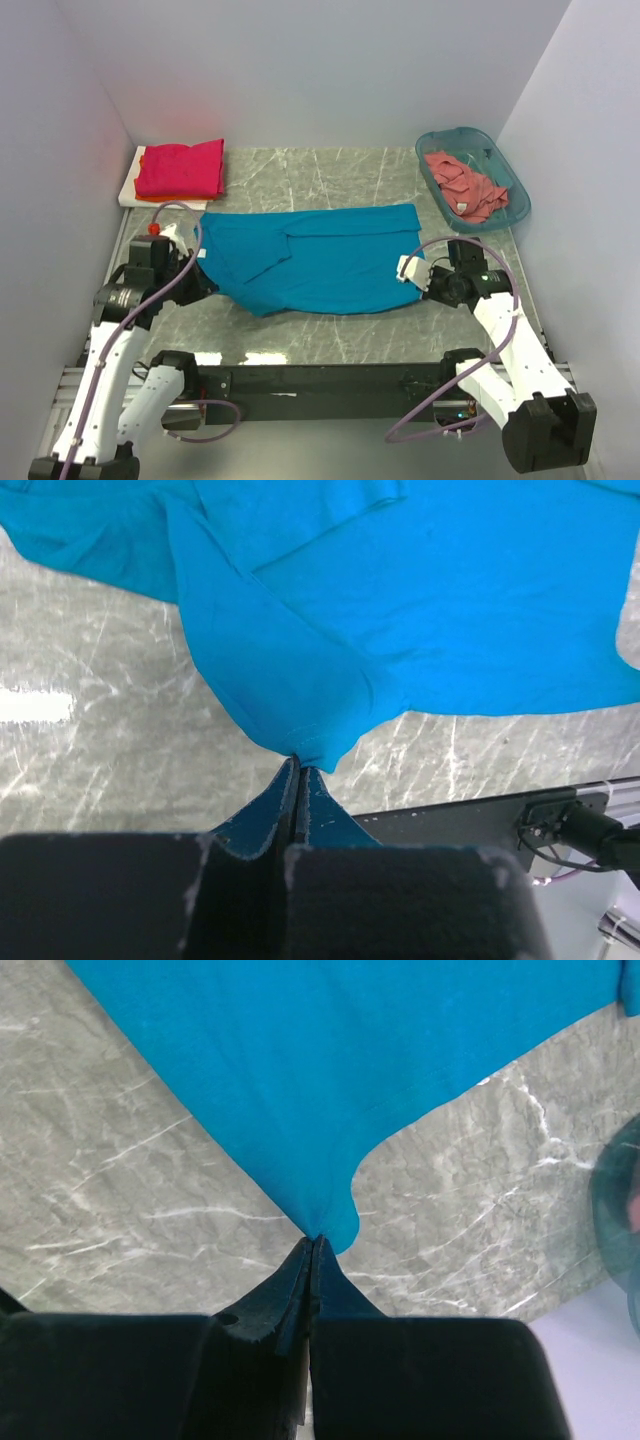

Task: Fold and stack the t-shirts
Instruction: Fold the tshirt

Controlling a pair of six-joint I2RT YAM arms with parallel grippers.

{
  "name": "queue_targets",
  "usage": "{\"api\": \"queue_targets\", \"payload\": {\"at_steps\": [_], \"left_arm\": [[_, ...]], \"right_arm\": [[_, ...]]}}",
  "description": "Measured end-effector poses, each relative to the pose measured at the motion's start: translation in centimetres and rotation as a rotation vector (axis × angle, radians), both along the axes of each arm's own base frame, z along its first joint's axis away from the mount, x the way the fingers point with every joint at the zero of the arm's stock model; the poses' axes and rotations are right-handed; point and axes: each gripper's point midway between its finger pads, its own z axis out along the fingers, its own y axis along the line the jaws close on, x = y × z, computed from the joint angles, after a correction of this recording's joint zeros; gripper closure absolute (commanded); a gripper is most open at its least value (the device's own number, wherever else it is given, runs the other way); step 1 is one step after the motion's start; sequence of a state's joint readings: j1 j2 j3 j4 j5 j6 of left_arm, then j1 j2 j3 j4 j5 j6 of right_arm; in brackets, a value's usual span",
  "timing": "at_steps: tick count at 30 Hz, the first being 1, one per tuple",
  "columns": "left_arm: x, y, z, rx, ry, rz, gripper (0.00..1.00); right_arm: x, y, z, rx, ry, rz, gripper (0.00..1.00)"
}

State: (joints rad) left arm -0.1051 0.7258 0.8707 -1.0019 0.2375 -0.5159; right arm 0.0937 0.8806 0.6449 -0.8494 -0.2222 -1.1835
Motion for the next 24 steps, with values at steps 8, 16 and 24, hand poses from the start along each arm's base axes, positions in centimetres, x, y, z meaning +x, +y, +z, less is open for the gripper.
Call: {"api": "queue_targets", "payload": {"at_steps": [8, 16, 24], "left_arm": [[-0.8, 0.4, 0.5, -0.005, -0.013, 0.044, 0.99], [2.3, 0.9, 0.4, 0.029, 0.005, 0.090, 0.99], [6.8, 0.9, 1.1, 0.044, -0.023, 0.104, 0.99]], "right_arm": [[1.1, 0.2, -0.5, 0.013, 0.003, -0.012, 1.00], [3.0, 0.5, -1.2, 0.025, 0.041, -0.045, 1.00], [6.9, 0.8, -0.4, 0.042, 0.022, -0.084, 1.00]]}}
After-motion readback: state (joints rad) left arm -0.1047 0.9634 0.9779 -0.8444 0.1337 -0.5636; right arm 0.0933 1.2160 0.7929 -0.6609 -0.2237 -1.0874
